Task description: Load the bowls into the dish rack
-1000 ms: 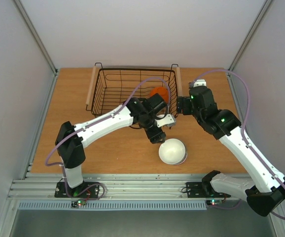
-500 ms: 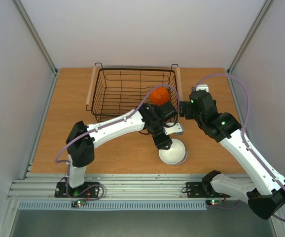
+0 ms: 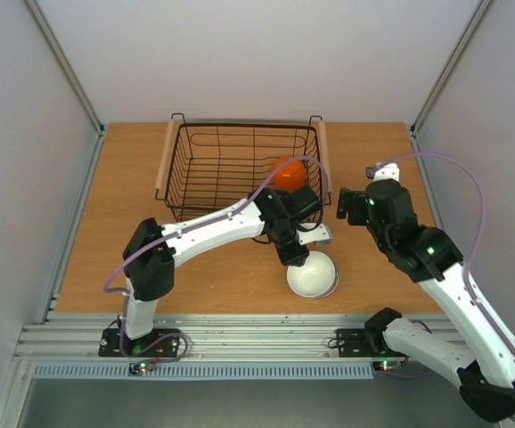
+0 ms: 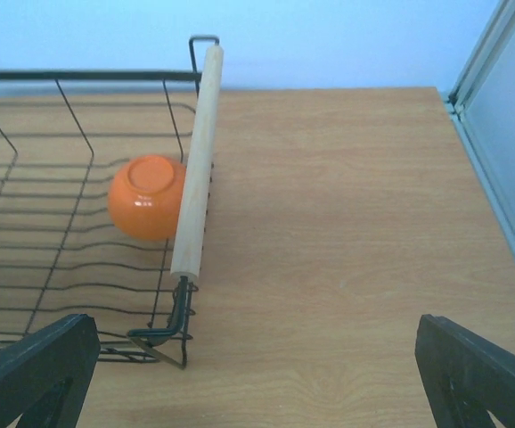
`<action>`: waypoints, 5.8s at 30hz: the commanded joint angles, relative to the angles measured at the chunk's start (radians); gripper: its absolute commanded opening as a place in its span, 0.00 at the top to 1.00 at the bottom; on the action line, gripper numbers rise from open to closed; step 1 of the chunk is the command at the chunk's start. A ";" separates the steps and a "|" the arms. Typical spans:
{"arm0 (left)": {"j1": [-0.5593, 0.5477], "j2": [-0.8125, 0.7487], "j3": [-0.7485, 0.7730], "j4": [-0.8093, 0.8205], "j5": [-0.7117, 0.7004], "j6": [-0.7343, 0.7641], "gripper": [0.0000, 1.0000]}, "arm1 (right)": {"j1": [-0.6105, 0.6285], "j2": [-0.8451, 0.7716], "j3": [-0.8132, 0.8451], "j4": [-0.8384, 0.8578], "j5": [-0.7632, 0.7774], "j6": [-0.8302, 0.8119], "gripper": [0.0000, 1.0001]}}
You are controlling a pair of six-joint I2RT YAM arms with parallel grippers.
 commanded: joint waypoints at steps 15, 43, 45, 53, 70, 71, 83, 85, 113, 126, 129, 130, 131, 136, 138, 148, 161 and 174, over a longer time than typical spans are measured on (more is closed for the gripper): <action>-0.026 0.054 0.047 -0.030 0.003 0.003 0.96 | 0.004 -0.255 -0.073 0.065 0.049 0.012 0.01; 0.247 -0.243 0.047 -0.040 0.120 0.052 1.00 | 0.004 -0.157 -0.014 0.024 -0.381 0.050 0.02; 0.286 -0.274 0.032 -0.028 0.146 0.048 1.00 | 0.004 -0.154 -0.023 0.055 -0.484 0.075 0.02; 0.358 -0.379 -0.070 0.055 0.291 0.037 1.00 | 0.004 -0.130 -0.161 0.353 -0.878 0.200 0.01; 0.423 -0.491 -0.128 0.112 0.257 0.040 1.00 | 0.004 -0.049 -0.267 0.592 -1.085 0.371 0.02; 0.424 -0.496 -0.127 0.113 0.254 0.041 0.99 | 0.004 -0.042 -0.273 0.603 -1.099 0.377 0.02; 0.444 -0.528 -0.132 0.122 0.217 0.046 0.99 | 0.004 0.004 -0.321 0.676 -1.145 0.423 0.02; 0.446 -0.529 -0.137 0.125 0.221 0.046 1.00 | 0.004 0.011 -0.323 0.686 -1.153 0.426 0.02; 0.448 -0.572 -0.195 0.174 0.006 0.023 0.24 | 0.004 0.181 -0.055 0.465 -1.000 0.165 0.99; 0.533 -0.647 -0.196 0.199 -0.258 0.028 0.01 | 0.055 0.616 0.366 0.223 -0.583 -0.172 0.99; 0.571 -0.662 -0.185 0.182 -0.210 0.020 0.01 | 0.096 0.721 0.470 0.195 -0.431 -0.247 0.99; 0.580 -0.665 -0.183 0.179 -0.200 0.020 0.01 | 0.108 0.750 0.505 0.193 -0.393 -0.267 0.99; 0.590 -0.671 -0.182 0.177 -0.193 0.020 0.01 | 0.116 0.778 0.538 0.189 -0.359 -0.285 0.99; 0.633 -0.691 -0.186 0.178 -0.161 0.006 0.01 | 0.172 0.943 0.675 0.169 -0.193 -0.402 0.99; 0.642 -0.695 -0.190 0.178 -0.151 0.002 0.01 | 0.197 1.008 0.722 0.163 -0.128 -0.447 0.99; 0.651 -0.713 -0.212 0.183 -0.128 0.000 0.01 | 0.258 1.304 0.944 0.166 0.152 -0.615 0.99; 0.653 -0.720 -0.246 0.194 -0.095 -0.003 0.01 | 0.257 1.558 1.155 0.123 0.268 -0.712 0.99; 0.654 -0.721 -0.257 0.194 -0.079 -0.005 0.01 | 0.237 1.656 1.239 0.056 0.319 -0.717 0.82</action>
